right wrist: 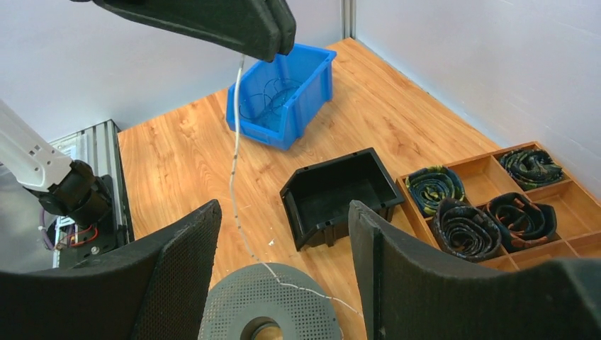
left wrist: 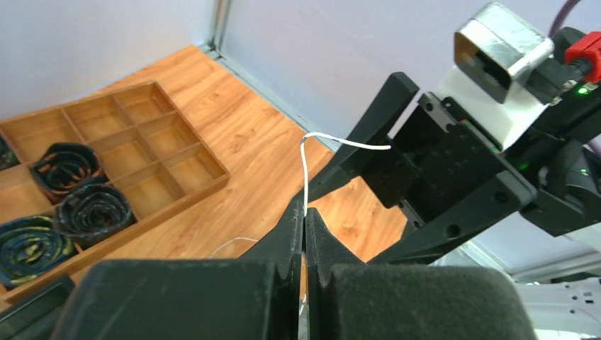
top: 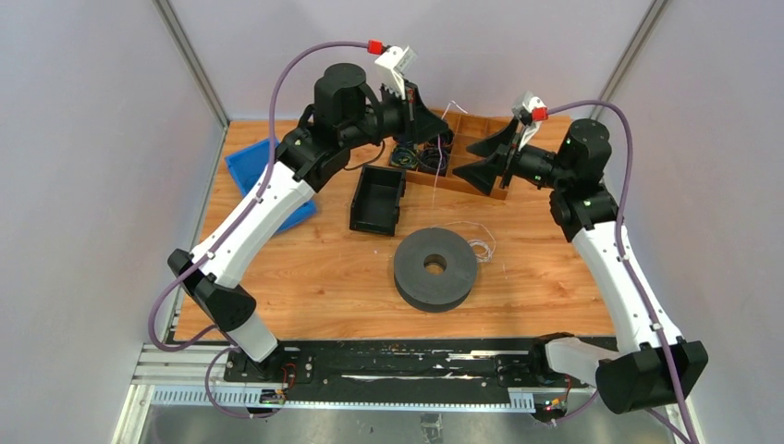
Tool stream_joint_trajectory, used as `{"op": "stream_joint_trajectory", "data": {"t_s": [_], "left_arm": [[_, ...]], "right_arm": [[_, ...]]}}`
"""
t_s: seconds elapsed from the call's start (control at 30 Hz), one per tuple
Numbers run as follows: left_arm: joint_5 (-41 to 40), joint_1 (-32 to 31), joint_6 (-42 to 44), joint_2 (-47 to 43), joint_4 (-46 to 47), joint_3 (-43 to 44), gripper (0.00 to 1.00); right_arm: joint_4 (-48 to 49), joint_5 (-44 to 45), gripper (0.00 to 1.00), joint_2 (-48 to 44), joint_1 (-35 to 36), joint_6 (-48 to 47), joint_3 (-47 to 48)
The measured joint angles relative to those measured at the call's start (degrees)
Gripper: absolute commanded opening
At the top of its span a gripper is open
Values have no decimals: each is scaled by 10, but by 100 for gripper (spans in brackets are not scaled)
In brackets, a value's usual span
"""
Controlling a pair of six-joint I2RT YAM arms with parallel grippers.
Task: Wrap the cables
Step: Adjust the cable at the center of the board.
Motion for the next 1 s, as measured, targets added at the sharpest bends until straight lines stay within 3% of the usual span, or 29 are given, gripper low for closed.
{"op": "stream_joint_trajectory", "data": {"t_s": [0.47,0.63,0.93,1.0], "left_arm": [[-16,-15,5,-11,-13,5,0],[-3,-15,-13,-11,-6,4,0],[7,-15,-34,-12,7,-16,0],[7,-15,-34,-12,8,-19,0]], "right_arm": [[-9,14,57,20,59,30,37],[28,25,41,26,68,54,21],[93,25,1,32,69,103,-4],[93,25,0,31,69,102,-4]]}}
